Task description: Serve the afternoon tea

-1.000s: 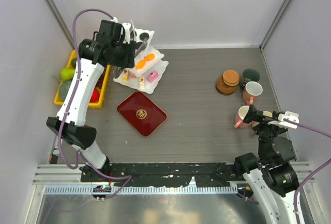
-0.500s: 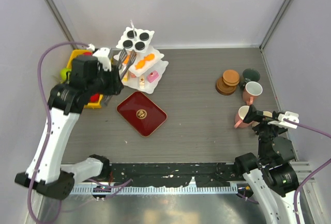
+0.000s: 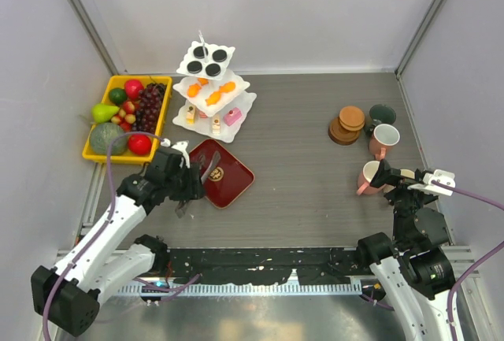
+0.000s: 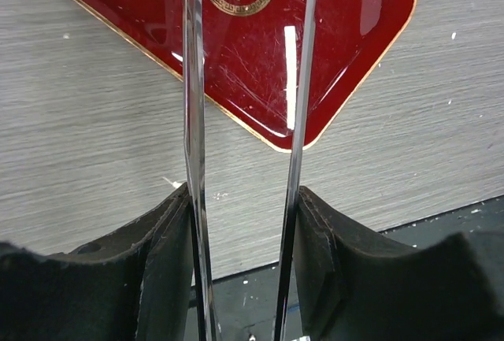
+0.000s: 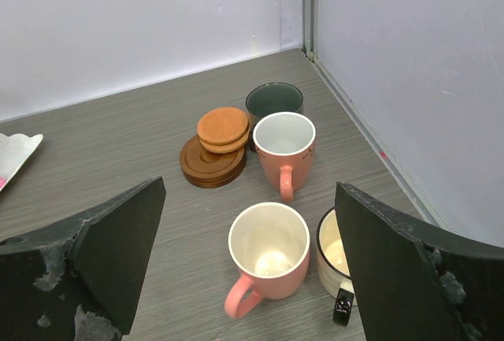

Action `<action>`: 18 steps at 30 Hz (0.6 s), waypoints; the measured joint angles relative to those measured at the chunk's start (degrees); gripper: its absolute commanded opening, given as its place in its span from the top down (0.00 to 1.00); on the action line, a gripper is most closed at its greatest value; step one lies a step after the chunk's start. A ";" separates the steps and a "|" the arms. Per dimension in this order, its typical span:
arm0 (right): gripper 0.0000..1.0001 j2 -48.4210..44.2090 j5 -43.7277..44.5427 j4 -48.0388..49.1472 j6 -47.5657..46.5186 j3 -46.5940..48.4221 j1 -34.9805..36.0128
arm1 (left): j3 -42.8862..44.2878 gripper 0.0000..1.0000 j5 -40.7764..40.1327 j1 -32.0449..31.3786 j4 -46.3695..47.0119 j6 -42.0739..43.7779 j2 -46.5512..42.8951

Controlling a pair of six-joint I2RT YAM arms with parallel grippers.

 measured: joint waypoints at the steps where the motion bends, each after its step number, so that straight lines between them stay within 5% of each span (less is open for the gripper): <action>1: 0.05 0.00 0.00 0.00 -0.02 0.00 0.00 | -1.27 0.47 -0.07 -0.63 0.96 -0.72 0.33; 18: 0.05 -0.02 0.00 0.00 -0.04 0.00 0.00 | -9.27 0.34 -8.28 -9.40 19.26 -19.65 10.16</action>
